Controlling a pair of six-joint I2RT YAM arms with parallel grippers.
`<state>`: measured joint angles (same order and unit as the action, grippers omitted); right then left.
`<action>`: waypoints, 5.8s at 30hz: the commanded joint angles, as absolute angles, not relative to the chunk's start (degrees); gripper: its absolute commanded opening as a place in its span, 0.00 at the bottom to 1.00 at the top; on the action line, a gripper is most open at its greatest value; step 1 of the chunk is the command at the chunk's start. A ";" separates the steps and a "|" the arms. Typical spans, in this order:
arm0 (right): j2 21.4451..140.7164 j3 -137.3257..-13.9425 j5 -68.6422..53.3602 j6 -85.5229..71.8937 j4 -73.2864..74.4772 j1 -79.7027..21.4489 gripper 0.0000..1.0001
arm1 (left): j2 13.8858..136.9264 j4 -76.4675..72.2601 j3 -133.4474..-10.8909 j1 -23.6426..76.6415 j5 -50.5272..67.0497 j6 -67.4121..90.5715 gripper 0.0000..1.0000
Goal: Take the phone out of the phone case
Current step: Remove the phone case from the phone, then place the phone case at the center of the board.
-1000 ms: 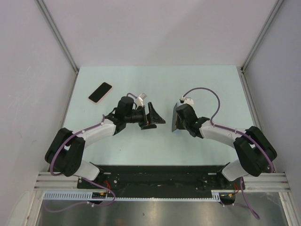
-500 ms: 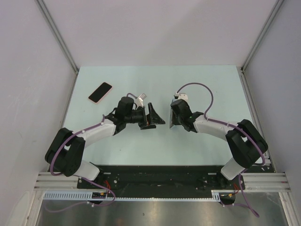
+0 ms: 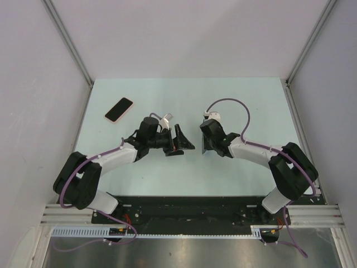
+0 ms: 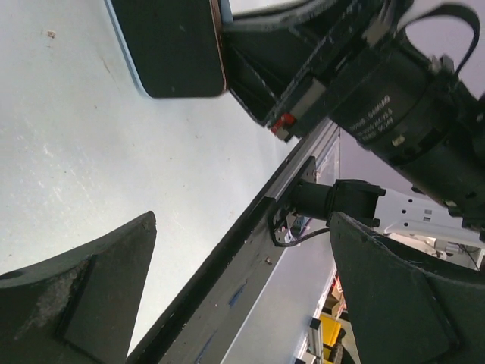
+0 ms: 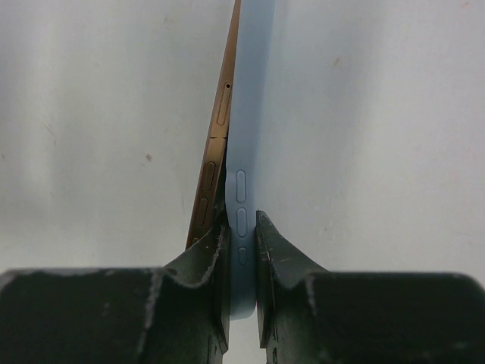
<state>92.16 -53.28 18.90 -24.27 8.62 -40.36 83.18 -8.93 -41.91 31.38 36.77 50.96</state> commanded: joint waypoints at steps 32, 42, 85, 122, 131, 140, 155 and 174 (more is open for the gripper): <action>94.13 -51.24 12.92 -21.44 16.35 -50.27 0.00 | 106.26 -35.42 -44.56 35.68 41.04 62.67 0.97; 92.46 -50.01 10.99 -21.27 16.08 -49.48 0.00 | 106.88 -32.27 -46.49 36.65 38.15 60.56 0.81; 70.66 -46.67 8.35 -24.43 15.82 -47.37 0.00 | 110.48 18.37 -71.63 45.70 2.72 39.81 0.43; 66.53 -40.25 19.77 -26.02 25.48 -43.15 0.00 | 108.81 17.84 -71.11 50.10 0.62 41.31 0.00; 67.32 -39.29 25.04 -26.28 27.07 -40.79 0.00 | 107.40 22.93 -71.10 50.10 -5.96 39.90 0.00; 57.49 -37.79 13.19 -22.42 25.66 -33.05 0.00 | 104.77 24.17 -69.69 48.95 -7.65 34.92 0.00; 51.24 -36.04 -5.58 -21.36 21.37 -12.53 0.00 | 97.47 24.79 -70.75 46.14 -2.46 29.71 0.00; 68.04 -33.49 -14.25 -27.60 7.73 26.10 0.82 | 119.87 23.12 -104.32 44.56 6.22 29.44 0.00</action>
<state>69.71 -33.21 -20.10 -28.29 7.07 25.30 117.21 28.38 -98.32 45.58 -1.21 29.89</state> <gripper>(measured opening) 0.633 0.033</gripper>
